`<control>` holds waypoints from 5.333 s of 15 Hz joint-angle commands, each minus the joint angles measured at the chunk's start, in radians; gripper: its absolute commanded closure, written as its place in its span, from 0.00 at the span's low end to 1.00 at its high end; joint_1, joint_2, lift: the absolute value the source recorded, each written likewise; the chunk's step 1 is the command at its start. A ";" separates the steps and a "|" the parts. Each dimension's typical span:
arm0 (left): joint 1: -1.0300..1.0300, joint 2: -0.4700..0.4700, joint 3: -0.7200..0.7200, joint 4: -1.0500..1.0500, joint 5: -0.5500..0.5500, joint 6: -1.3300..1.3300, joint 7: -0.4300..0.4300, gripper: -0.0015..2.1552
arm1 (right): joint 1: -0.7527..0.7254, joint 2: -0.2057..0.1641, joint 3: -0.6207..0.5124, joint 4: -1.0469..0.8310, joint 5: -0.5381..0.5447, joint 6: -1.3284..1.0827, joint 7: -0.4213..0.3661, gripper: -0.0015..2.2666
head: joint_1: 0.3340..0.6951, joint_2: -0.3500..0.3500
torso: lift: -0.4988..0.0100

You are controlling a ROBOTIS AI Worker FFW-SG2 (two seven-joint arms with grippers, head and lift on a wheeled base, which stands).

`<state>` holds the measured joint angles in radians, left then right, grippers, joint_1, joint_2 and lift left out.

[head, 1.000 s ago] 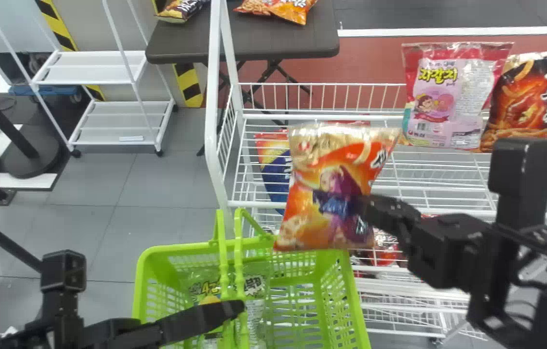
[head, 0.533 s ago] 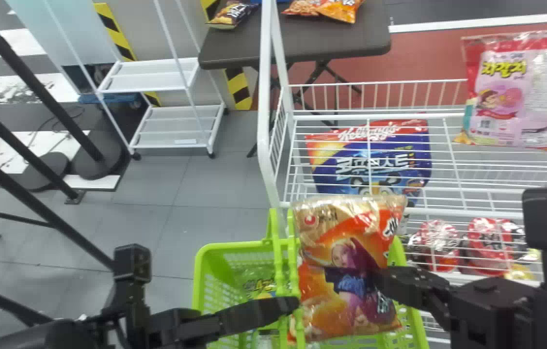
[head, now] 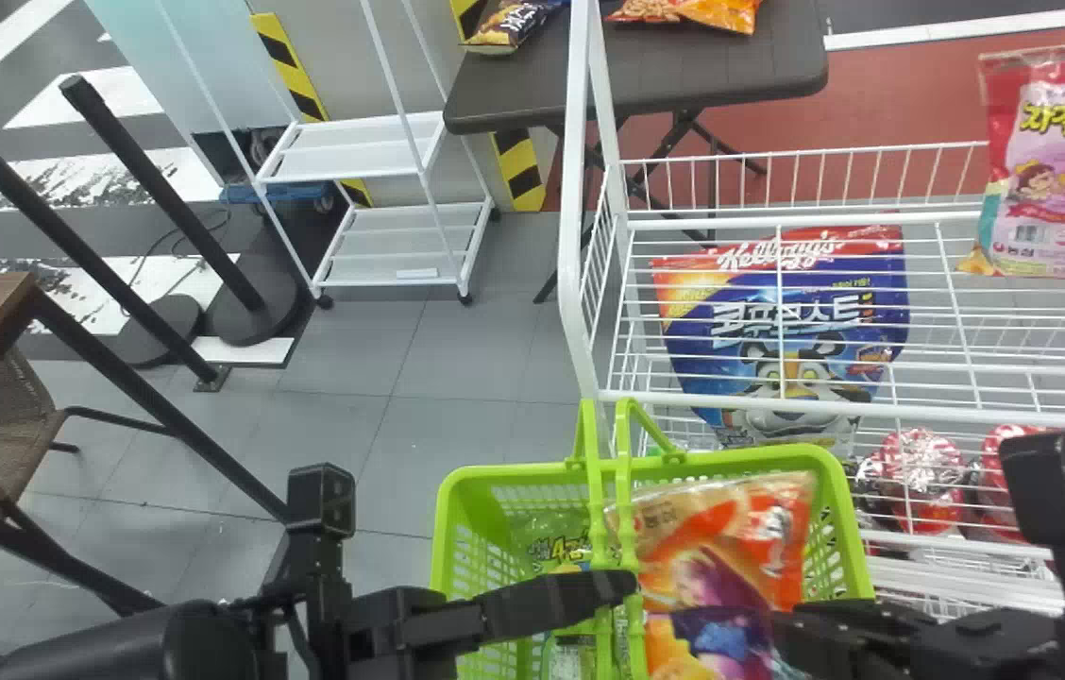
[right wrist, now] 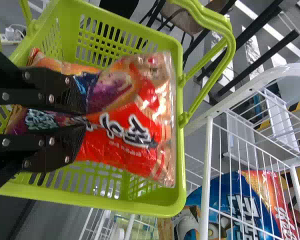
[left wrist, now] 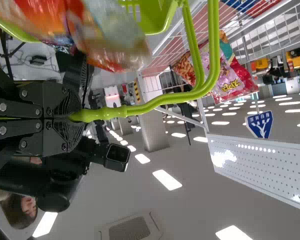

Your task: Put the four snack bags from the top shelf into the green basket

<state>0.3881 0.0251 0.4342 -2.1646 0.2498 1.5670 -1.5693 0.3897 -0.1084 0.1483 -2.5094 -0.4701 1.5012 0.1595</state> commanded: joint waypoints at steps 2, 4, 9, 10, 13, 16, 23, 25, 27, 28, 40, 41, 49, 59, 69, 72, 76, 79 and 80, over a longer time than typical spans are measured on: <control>0.003 0.004 0.006 0.005 0.002 0.004 -0.011 0.99 | -0.038 0.001 -0.012 -0.002 0.002 0.038 0.000 0.02 | 1.00 0.89 | 0.98; 0.009 0.009 0.011 0.005 0.005 0.004 -0.011 0.99 | -0.063 0.007 -0.099 -0.008 0.001 -0.045 -0.005 0.03 | 1.00 0.89 | 0.98; 0.018 0.012 0.012 0.003 0.011 0.004 -0.011 0.99 | -0.230 0.009 -0.268 0.146 0.140 -0.311 -0.023 0.03 | 1.00 0.56 | 0.98; 0.021 0.012 0.012 0.003 0.011 0.004 -0.011 0.99 | -0.281 0.009 -0.277 0.218 0.182 -0.361 -0.023 0.03 | 1.00 0.50 | 0.98; 0.031 0.012 0.012 0.002 0.012 0.004 -0.011 0.99 | -0.422 0.009 -0.282 0.460 0.298 -0.496 -0.021 0.03 | 1.00 0.34 | 0.98; 0.038 0.012 0.014 -0.001 0.014 0.004 -0.011 0.99 | -0.538 0.015 -0.270 0.681 0.378 -0.661 -0.021 0.03 | 1.00 0.28 | 0.98; 0.046 0.012 0.020 0.002 0.016 0.004 -0.011 0.99 | -0.707 0.038 -0.185 1.044 0.513 -0.830 -0.021 0.22 | 1.00 0.29 | 0.98; 0.044 0.012 0.023 0.008 0.016 0.004 -0.011 0.99 | -0.704 0.038 -0.185 1.049 0.507 -0.827 -0.021 0.73 | 1.00 0.30 | 0.98; 0.043 0.012 0.023 0.012 0.016 0.004 -0.011 0.99 | -0.684 0.046 -0.188 1.032 0.510 -0.824 -0.037 0.97 | 1.00 0.31 | 0.98; 0.043 0.012 0.023 0.012 0.016 0.004 -0.011 0.99 | -0.673 0.046 -0.190 1.011 0.507 -0.824 -0.038 0.99 | 1.00 0.31 | 0.98; 0.038 0.010 0.024 0.023 0.016 0.004 -0.011 0.99 | -0.275 0.042 -0.202 0.281 0.298 -0.594 -0.020 0.99 | 1.00 0.35 | 0.98; 0.038 0.012 0.024 0.023 0.016 0.004 -0.011 0.99 | -0.227 0.038 -0.205 0.212 0.257 -0.560 -0.018 0.99 | 1.00 0.37 | 0.98; 0.029 0.013 0.023 0.022 0.014 0.004 -0.011 0.99 | 0.012 0.032 -0.311 -0.149 -0.114 0.041 -0.003 0.99 | 1.00 0.56 | 0.98; 0.040 0.012 0.015 0.011 0.016 0.004 -0.011 0.99 | -0.041 0.039 -0.116 -0.083 -0.242 0.071 -0.049 0.99 | 1.00 0.86 | 0.98; 0.035 0.015 0.006 0.011 0.019 0.004 -0.011 0.99 | -0.084 0.036 0.103 0.212 -0.194 0.071 -0.041 0.99 | 1.00 1.00 | 0.98; 0.040 0.015 0.011 0.012 0.019 0.004 -0.011 0.99 | -0.118 0.033 0.160 0.288 -0.148 0.035 -0.028 0.43 | 1.00 1.00 | 0.98; 0.041 0.021 0.014 0.017 0.020 0.004 -0.011 0.99 | -0.109 0.019 0.123 0.267 -0.127 0.041 0.005 0.00 | 1.00 1.00 | 0.98; 0.041 0.024 0.015 0.019 0.020 0.004 -0.011 0.99 | -0.078 0.019 -0.029 0.167 -0.183 0.071 0.048 0.01 | 1.00 1.00 | 0.98; 0.041 0.027 0.017 0.019 0.022 0.004 -0.011 0.99 | -0.072 0.019 -0.098 0.132 -0.202 0.071 0.060 0.01 | 1.00 1.00 | 0.98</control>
<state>0.4295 0.0489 0.4490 -2.1461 0.2701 1.5670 -1.5693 0.3072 -0.0890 0.1390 -2.3272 -0.6428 1.5654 0.2133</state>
